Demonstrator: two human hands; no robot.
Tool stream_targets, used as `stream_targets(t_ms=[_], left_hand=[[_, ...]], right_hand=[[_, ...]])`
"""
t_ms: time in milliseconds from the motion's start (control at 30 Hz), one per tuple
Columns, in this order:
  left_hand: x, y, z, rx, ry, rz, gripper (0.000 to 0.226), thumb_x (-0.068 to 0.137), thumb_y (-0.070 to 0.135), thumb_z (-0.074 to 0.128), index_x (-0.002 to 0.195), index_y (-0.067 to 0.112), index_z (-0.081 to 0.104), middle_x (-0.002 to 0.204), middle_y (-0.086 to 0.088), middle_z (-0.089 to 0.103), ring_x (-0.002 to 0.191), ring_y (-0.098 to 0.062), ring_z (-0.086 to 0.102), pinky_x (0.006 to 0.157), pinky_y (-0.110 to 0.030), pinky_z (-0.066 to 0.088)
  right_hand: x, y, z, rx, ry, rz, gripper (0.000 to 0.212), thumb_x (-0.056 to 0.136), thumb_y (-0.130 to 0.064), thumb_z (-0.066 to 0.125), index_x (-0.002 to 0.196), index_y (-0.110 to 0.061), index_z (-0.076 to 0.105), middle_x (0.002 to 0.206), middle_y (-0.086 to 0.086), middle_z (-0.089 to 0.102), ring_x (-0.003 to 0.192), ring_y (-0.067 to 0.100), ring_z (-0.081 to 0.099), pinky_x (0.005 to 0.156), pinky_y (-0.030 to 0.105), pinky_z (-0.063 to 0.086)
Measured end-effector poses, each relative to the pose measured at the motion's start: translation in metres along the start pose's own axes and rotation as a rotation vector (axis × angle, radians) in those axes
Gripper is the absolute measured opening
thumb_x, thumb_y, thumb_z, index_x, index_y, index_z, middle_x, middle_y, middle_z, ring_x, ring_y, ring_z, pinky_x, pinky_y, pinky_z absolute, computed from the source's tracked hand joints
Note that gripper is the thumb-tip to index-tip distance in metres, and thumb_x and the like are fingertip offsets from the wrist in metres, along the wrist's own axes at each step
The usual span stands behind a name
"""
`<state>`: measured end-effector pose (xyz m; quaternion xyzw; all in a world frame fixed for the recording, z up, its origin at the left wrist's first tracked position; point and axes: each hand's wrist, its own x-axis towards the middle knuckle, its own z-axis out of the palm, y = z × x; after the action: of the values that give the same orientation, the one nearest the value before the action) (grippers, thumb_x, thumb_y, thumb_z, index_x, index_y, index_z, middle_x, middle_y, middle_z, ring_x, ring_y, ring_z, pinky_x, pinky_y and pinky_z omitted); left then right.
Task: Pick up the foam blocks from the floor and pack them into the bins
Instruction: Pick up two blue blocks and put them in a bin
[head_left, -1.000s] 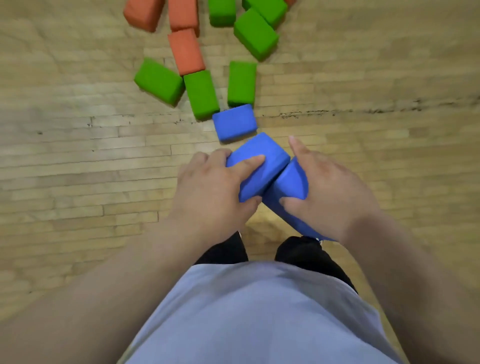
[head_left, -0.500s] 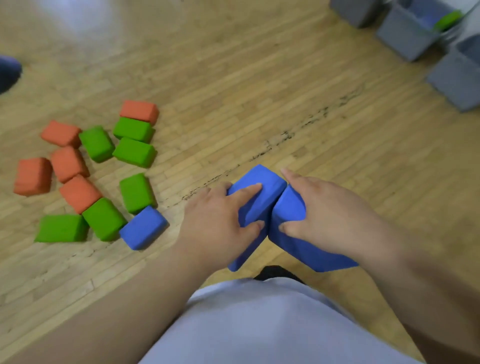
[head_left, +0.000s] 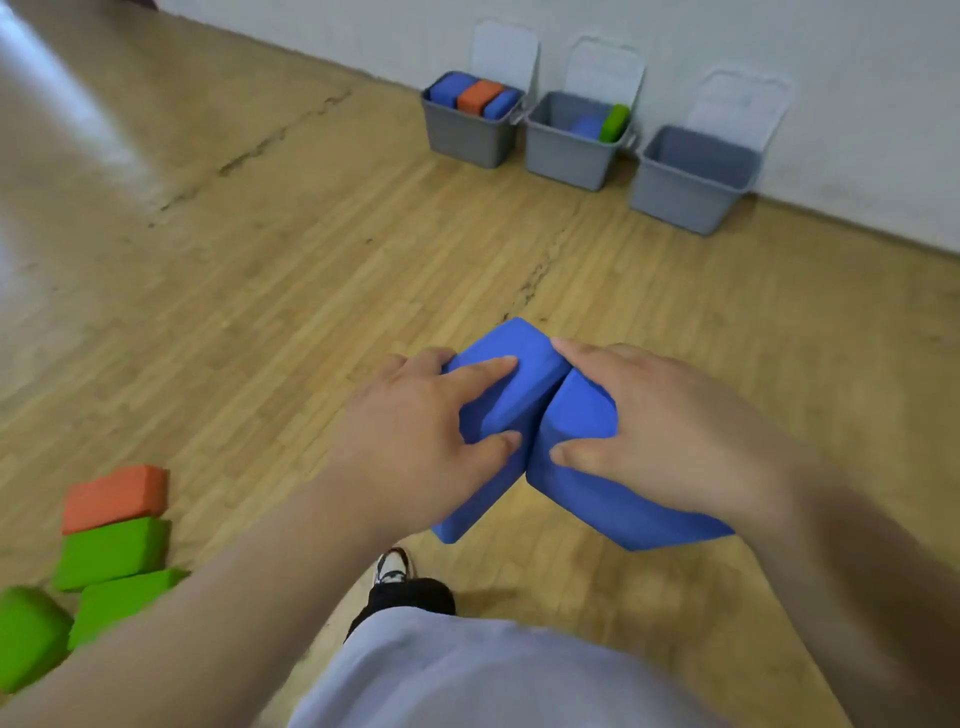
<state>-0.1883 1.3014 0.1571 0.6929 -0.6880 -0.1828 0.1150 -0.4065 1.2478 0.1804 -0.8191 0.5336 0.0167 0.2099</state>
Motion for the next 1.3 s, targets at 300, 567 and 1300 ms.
stream_targets(t_ms=[300,567,1300], left_hand=[[0.172,-0.093,-0.095,0.068,-0.024,0.24,0.064,0.087,0.071,0.05,0.148,0.061,0.033,0.141,0.019,0.045,0.124,-0.013,0.038,0.105,-0.031,0.034],[0.31,-0.13,-0.115,-0.035,-0.022,0.218,0.064,0.085,0.071,0.052,0.146,0.061,0.037,0.145,0.02,0.043,0.12,-0.007,0.052,0.096,-0.03,0.047],[0.743,-0.128,-0.155,-0.2,0.17,-0.055,0.06,0.086,0.065,0.059,0.144,0.059,0.043,0.123,0.031,0.044,0.103,0.006,0.049,0.076,-0.01,0.037]], right_hand=[[0.146,-0.059,-0.04,0.078,0.195,0.215,0.087,0.081,-0.069,0.062,0.156,-0.055,0.019,0.145,-0.027,0.036,0.128,0.005,0.046,0.103,0.033,0.045],[0.278,-0.029,-0.075,0.099,0.261,0.24,0.071,0.089,-0.064,0.06,0.153,-0.054,0.031,0.162,-0.018,0.033,0.148,0.005,0.03,0.112,0.027,0.03],[0.723,0.149,-0.244,0.152,0.101,0.04,0.072,0.088,-0.061,0.066,0.152,-0.052,0.034,0.158,-0.028,0.033,0.144,-0.002,0.031,0.11,0.019,0.026]])
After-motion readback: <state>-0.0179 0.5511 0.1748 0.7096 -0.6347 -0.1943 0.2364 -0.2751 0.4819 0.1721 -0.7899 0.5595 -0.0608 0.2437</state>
